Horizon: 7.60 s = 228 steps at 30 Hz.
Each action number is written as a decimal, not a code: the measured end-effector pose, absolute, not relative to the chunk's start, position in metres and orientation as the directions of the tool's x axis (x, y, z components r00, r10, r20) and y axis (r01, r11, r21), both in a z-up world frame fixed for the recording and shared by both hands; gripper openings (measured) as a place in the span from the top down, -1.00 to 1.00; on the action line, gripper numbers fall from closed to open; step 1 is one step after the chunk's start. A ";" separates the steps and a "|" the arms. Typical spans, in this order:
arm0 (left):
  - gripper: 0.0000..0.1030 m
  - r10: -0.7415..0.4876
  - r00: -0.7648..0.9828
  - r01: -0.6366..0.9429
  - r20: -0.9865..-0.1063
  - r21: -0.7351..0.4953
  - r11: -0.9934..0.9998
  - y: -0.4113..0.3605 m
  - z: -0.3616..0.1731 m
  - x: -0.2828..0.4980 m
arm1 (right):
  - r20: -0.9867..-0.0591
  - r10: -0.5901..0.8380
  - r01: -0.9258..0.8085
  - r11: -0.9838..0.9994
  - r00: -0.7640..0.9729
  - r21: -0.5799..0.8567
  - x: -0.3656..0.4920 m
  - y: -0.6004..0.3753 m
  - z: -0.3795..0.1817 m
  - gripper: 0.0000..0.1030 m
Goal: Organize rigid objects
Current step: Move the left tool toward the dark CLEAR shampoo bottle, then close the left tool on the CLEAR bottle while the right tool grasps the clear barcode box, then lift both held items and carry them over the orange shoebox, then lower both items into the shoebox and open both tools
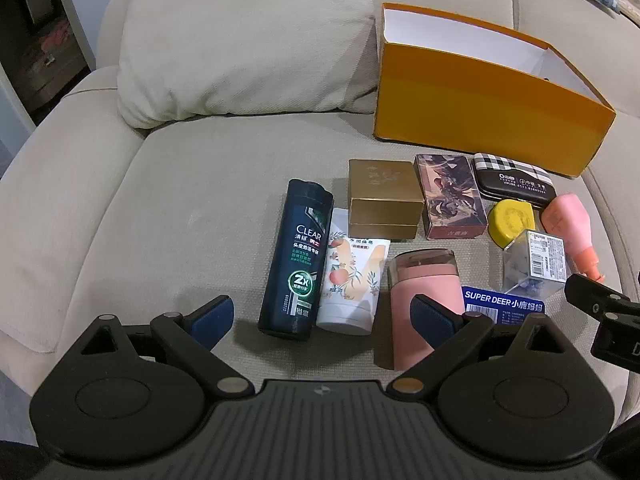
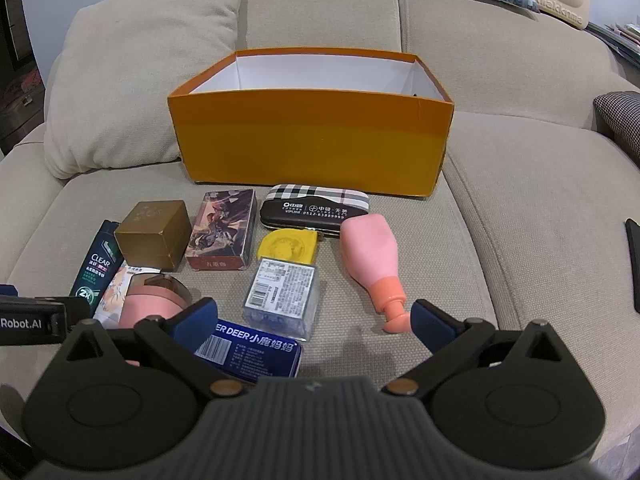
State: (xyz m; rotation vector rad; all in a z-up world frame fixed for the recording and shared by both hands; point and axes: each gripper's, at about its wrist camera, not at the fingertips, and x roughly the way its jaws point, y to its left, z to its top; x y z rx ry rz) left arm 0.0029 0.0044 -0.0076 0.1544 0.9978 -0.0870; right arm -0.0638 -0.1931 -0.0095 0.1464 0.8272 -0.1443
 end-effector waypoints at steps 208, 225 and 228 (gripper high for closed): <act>0.17 -0.118 0.249 0.311 -0.961 -0.037 0.950 -0.153 -0.054 0.282 | -0.972 0.026 0.184 0.980 0.233 0.070 0.251 -0.292 -0.055 0.07; -0.33 -0.137 0.263 0.322 -0.955 -0.047 0.946 -0.154 -0.047 0.284 | -0.974 -0.029 0.185 0.983 0.226 0.014 0.268 -0.277 -0.066 0.03; -0.33 -0.142 0.271 0.312 -0.952 -0.053 0.949 -0.149 -0.038 0.283 | -0.964 -0.032 0.170 0.985 0.263 0.013 0.263 -0.278 -0.058 -0.08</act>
